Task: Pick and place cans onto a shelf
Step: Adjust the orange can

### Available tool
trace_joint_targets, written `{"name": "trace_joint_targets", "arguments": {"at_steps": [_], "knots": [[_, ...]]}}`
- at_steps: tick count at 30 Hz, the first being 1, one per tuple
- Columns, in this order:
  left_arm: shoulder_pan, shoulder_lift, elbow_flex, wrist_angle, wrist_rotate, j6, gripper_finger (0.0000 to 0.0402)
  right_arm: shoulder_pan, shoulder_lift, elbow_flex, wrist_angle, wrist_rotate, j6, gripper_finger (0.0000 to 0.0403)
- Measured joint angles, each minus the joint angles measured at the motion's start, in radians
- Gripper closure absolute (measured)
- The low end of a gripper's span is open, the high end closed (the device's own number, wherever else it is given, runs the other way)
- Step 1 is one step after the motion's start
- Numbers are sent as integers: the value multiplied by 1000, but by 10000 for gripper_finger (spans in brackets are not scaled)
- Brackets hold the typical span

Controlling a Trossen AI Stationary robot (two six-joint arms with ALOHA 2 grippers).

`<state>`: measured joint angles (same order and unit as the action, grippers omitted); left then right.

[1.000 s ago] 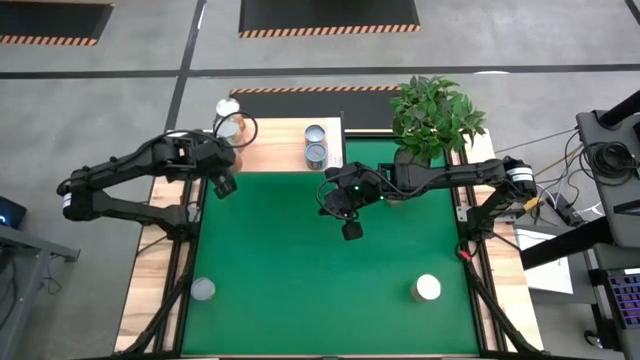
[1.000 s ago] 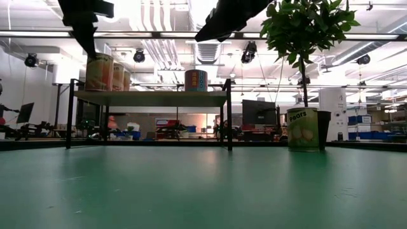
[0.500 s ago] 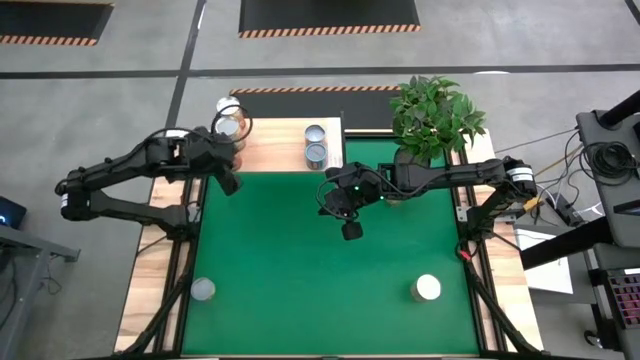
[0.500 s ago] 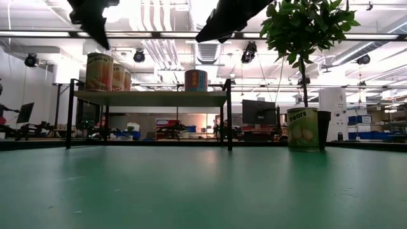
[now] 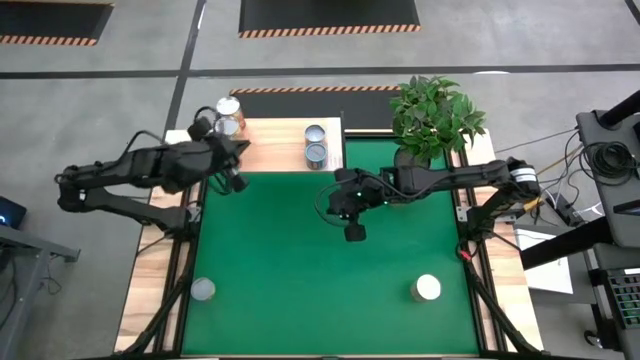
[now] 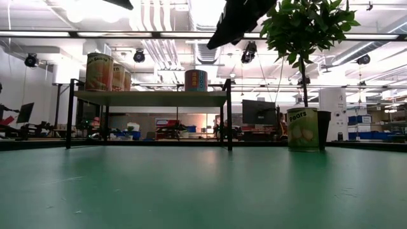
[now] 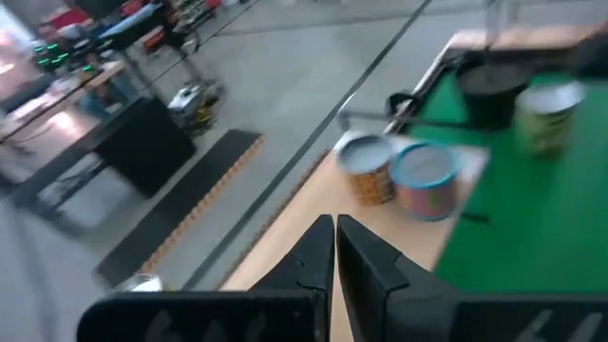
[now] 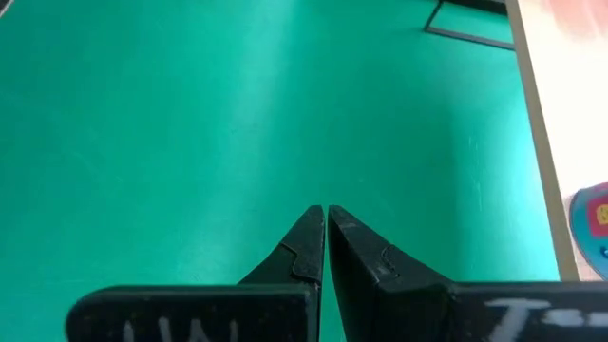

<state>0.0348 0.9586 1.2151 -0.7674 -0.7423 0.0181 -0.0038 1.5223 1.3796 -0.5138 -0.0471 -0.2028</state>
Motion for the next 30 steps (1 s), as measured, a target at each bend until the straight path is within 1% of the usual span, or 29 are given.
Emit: {"name": "trace_joint_targets", "arguments": {"at_steps": [3, 5, 8, 12, 14, 15, 18, 22, 30], "knots": [[103, 58, 24, -54, 17, 38, 402, 15, -6, 0, -4, 19, 0, 394], [198, 95, 45, -90, 76, 60, 402, 21, -7, 0, -6, 22, -14, 394], [359, 149, 66, -156, 231, 82, 402, 26, -8, 0, -5, 22, -24, 394], [564, 215, 78, -166, 473, 105, 402, 26, -8, 0, -6, 23, -35, 394], [638, 251, 92, -181, 567, 104, 402, 26, -8, 0, -5, 24, -44, 394], [662, 266, 98, -197, 596, 99, 402, 25, -8, 0, -5, 24, -48, 394], [681, 295, 109, -220, 605, 92, 402, 26, -8, 0, -4, 24, -54, 394], [679, 311, 111, -221, 542, 90, 402, 25, -8, 0, -4, 24, -57, 394], [680, 310, 107, -232, 466, 84, 402, 25, -8, 0, -4, 24, -48, 394]]}}
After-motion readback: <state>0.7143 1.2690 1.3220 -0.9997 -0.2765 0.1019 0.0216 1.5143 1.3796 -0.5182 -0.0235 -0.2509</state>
